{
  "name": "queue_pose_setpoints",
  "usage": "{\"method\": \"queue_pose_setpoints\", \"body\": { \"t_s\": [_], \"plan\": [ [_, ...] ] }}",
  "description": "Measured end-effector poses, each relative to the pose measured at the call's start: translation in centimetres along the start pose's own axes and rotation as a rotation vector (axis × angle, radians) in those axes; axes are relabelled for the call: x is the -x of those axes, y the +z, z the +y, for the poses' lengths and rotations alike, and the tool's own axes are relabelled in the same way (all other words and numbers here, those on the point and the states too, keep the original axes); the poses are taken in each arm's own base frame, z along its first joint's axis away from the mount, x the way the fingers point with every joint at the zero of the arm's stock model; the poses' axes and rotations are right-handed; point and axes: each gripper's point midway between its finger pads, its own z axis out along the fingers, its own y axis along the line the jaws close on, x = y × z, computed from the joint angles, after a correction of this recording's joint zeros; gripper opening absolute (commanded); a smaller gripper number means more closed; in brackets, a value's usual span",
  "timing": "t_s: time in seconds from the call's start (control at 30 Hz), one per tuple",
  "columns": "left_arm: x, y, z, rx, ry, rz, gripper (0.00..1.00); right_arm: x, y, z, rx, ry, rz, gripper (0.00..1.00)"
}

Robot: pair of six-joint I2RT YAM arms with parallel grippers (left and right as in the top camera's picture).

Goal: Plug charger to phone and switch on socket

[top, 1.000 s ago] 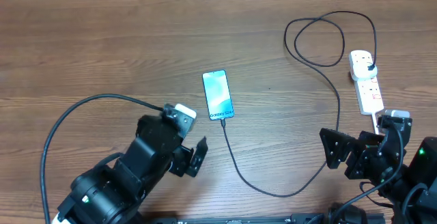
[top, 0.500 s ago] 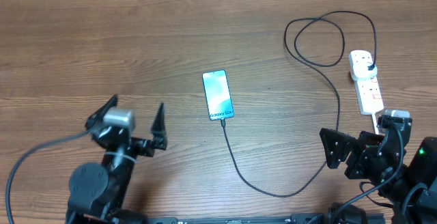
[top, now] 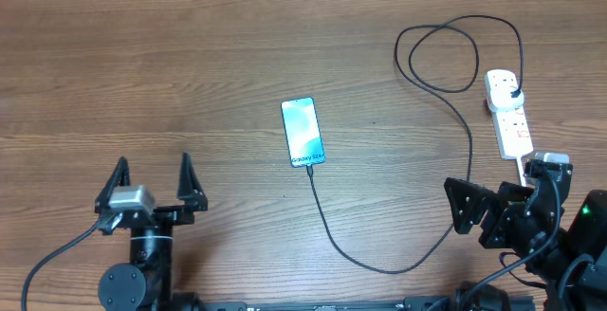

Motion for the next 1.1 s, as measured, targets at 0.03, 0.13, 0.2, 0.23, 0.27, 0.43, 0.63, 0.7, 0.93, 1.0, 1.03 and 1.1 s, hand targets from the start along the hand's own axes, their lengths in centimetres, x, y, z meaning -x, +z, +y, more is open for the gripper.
{"method": "queue_pose_setpoints", "body": {
  "t_s": [0.03,0.13,0.2,0.23,0.27,0.43,0.63,0.7,0.93,1.0,1.03,1.1],
  "plan": [
    [-0.2,0.0,0.3,0.012,-0.012,-0.009,1.00,0.0,0.0,0.0,0.000,0.000,0.000,1.00],
    [-0.9,0.0,1.0,0.032,-0.040,-0.026,1.00,0.0,0.0,0.0,0.000,0.000,0.000,1.00],
    [-1.2,0.0,1.2,0.037,-0.051,-0.039,0.99,0.0,0.0,0.0,0.000,0.000,0.000,1.00],
    [-1.3,0.0,1.3,0.039,-0.052,-0.049,0.99,0.0,0.0,0.0,0.000,0.000,0.000,1.00],
    [-1.3,0.1,1.5,0.042,-0.057,-0.069,0.99,0.0,0.0,0.0,0.000,0.000,0.000,1.00],
    [-1.3,0.3,1.9,0.039,-0.084,-0.160,1.00,0.0,0.0,0.0,0.000,0.000,-0.001,1.00],
    [-2.6,0.5,2.4,0.049,-0.106,-0.167,1.00,0.0,0.0,0.0,0.000,-0.001,0.000,1.00],
    [-3.3,0.6,2.7,0.068,-0.112,-0.145,1.00,0.0,0.0,0.0,0.000,0.000,0.000,1.00],
    [-8.7,0.6,4.5,0.166,-0.118,0.062,1.00,0.0,0.0,0.0,0.000,0.000,-0.001,1.00],
    [-10.1,0.4,4.8,0.184,-0.119,0.119,1.00,0.0,0.0,0.0,0.000,-0.001,-0.001,1.00],
    [-10.6,0.3,4.9,0.188,-0.119,0.140,1.00,0.0,0.0,0.0,0.000,0.000,0.000,1.00],
    [-10.6,0.3,4.9,0.187,-0.119,0.138,1.00,0.0,0.0,0.0,0.000,-0.001,-0.001,1.00]
  ]
}}
